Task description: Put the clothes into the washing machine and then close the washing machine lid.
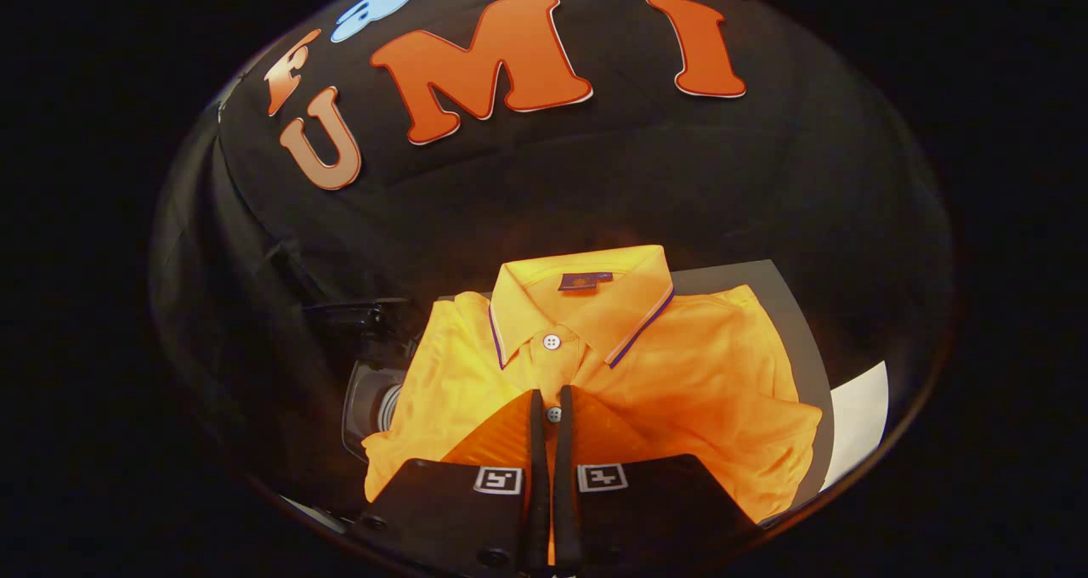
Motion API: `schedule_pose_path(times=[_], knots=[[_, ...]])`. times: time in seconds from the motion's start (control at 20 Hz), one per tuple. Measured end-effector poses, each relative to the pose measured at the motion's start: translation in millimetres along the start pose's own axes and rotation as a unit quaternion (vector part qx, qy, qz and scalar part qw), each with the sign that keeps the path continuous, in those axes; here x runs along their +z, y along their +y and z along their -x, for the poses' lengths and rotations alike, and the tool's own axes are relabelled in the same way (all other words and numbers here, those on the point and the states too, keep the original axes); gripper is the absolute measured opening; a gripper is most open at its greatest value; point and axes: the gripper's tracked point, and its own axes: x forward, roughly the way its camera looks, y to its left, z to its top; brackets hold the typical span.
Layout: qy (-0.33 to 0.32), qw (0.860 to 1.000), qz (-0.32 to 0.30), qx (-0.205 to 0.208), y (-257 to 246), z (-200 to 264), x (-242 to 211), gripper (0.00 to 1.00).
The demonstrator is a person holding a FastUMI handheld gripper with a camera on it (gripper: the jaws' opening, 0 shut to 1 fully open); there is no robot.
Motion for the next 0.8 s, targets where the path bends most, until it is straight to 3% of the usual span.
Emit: schedule_pose_path(times=[0.25,0.45,0.8], knots=[[-0.047,0.999,-0.016,0.023,14.9,35.7,22.5,0.1],[-0.072,0.997,-0.017,0.019,31.2,62.4,35.0,0.1],[-0.101,0.994,-0.013,0.029,121.0,83.7,27.8,0.1]])
